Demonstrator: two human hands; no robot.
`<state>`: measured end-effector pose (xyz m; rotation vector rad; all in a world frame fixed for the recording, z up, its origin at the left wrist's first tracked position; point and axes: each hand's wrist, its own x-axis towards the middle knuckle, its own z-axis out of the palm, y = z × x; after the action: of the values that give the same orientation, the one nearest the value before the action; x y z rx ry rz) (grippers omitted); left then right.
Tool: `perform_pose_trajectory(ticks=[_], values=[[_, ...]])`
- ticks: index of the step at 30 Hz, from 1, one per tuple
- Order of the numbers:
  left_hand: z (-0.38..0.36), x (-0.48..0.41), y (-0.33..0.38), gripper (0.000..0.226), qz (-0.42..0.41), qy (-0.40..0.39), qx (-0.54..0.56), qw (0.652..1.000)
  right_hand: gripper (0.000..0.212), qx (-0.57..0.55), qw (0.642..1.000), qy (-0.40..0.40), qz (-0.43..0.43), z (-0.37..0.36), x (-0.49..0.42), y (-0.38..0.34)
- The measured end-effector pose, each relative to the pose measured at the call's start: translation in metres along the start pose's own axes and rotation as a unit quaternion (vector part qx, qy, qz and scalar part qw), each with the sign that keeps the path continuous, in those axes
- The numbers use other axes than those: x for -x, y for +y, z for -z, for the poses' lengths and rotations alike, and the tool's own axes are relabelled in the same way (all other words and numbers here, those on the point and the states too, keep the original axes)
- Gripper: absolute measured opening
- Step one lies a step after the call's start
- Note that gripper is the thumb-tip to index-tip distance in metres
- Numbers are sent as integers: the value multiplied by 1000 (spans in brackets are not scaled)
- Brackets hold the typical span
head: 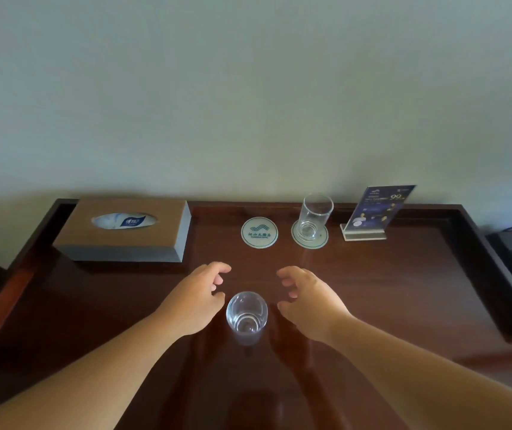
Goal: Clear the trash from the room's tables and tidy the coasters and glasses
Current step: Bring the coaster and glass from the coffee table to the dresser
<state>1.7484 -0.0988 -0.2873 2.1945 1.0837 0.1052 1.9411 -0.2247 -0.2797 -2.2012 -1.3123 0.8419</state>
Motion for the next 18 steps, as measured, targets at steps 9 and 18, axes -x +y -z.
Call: perform_pose_trajectory(ticks=[9,18], values=[[-22,46,-11,70,-12,-30,70,997,71,-19,999,26,-28,-30,48,-11],[-46,48,-5,82,-14,-1,136,991,76,-71,997,5,-8,-45,46,-10]])
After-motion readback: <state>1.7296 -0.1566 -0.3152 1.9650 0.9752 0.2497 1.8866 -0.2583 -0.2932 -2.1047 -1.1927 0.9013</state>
